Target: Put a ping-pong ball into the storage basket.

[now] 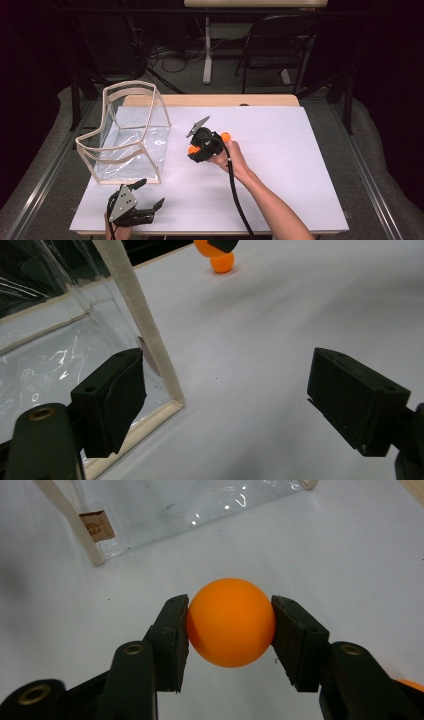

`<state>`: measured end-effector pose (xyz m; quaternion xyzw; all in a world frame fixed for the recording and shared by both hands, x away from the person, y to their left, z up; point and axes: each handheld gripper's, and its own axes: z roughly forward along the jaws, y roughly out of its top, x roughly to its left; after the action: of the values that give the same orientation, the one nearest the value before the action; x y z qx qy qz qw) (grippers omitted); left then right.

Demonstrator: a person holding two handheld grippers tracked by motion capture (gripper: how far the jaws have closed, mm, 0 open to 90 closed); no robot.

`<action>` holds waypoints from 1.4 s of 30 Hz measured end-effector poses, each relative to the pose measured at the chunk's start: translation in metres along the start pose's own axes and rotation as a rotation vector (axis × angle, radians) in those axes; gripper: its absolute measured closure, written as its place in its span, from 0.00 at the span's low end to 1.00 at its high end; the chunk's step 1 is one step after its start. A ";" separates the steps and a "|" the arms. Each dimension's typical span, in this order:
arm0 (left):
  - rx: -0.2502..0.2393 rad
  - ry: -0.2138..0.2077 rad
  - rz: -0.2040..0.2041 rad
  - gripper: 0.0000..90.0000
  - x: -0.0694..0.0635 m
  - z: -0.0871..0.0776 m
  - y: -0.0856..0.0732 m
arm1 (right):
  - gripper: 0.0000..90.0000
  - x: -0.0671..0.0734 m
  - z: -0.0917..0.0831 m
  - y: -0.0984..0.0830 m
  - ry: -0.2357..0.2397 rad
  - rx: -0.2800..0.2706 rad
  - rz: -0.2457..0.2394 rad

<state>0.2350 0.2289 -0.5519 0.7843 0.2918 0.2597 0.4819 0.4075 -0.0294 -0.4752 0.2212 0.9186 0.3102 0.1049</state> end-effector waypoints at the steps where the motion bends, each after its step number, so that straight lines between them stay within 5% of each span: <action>1: -0.001 0.001 0.001 0.17 0.000 0.000 0.000 | 0.57 0.000 0.000 0.001 0.001 0.002 0.001; 42: -0.001 0.001 0.005 0.17 0.001 -0.001 0.000 | 0.57 -0.005 -0.014 0.047 -0.009 -0.022 -0.013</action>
<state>0.2350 0.2298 -0.5510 0.7848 0.2898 0.2613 0.4815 0.4231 -0.0056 -0.4354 0.2154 0.9160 0.3188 0.1135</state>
